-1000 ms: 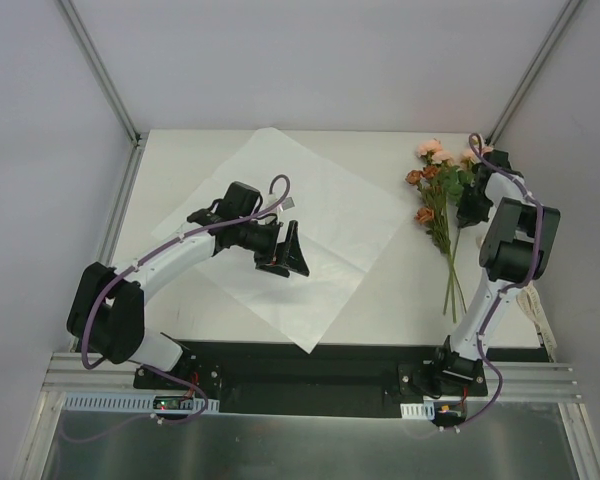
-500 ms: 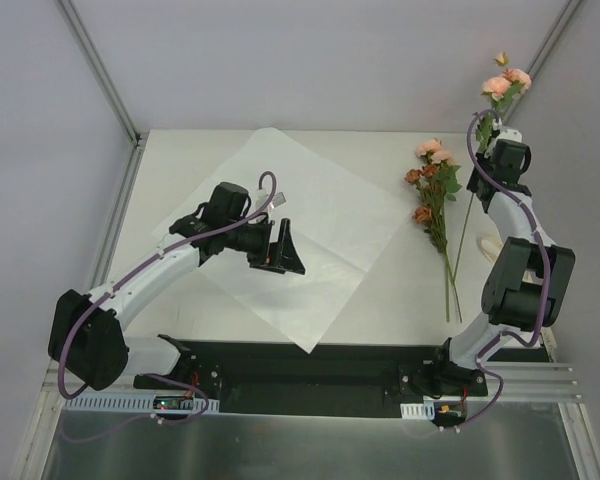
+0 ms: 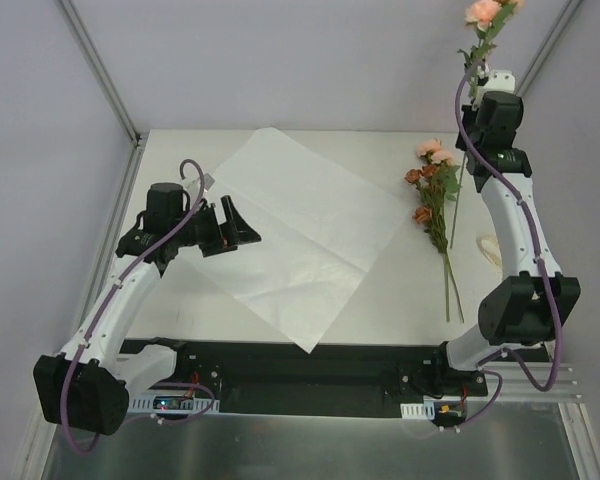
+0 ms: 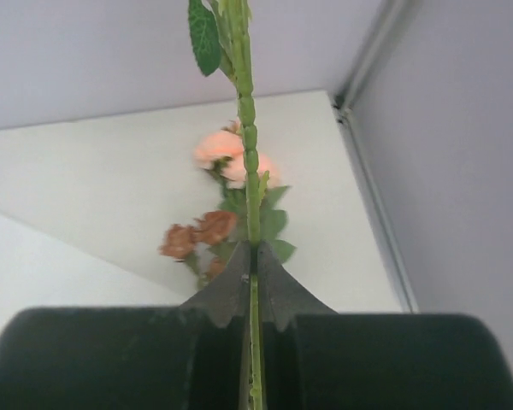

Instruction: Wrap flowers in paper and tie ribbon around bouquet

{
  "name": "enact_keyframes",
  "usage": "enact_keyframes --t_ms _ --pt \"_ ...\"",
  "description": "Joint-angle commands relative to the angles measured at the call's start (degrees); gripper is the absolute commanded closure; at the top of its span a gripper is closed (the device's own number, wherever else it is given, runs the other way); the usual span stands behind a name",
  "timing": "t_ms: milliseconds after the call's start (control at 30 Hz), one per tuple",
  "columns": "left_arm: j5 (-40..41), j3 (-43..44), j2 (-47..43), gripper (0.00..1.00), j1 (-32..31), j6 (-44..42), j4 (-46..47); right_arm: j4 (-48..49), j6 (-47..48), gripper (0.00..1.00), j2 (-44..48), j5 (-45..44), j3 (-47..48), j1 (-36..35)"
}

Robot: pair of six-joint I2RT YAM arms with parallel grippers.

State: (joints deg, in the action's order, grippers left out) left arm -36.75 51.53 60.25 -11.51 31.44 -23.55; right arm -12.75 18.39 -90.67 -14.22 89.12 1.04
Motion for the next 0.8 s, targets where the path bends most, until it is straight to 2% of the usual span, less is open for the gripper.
enact_keyframes --t_ms 0,67,233,300,400,567,767 --pt "-4.5 0.2 -0.8 0.12 1.8 -1.2 -0.8 -10.4 -8.4 0.99 5.4 9.6 8.2 -4.4" --pt "-7.6 0.8 0.4 0.14 1.8 -1.3 1.0 -12.2 -13.5 0.99 4.5 15.6 8.0 -8.2" --pt "-15.6 1.6 2.3 0.26 1.2 1.0 11.9 -11.2 -22.7 0.99 0.7 30.4 5.4 -18.6" --pt "-15.6 2.3 3.5 0.27 0.4 0.6 14.2 -7.8 -28.1 0.99 -1.7 38.8 3.6 -20.9" --pt "-14.8 2.7 6.2 0.27 -2.8 0.9 18.1 -2.5 -33.6 0.99 -3.3 44.5 0.3 -25.5" --pt "-12.3 3.5 12.4 0.28 -8.5 2.0 22.1 2.7 -38.2 0.99 -4.2 47.9 -3.0 -30.8" --pt "-13.6 3.5 17.2 0.38 -10.5 7.3 31.3 6.5 -41.1 0.99 -4.0 47.9 -6.9 -34.3"
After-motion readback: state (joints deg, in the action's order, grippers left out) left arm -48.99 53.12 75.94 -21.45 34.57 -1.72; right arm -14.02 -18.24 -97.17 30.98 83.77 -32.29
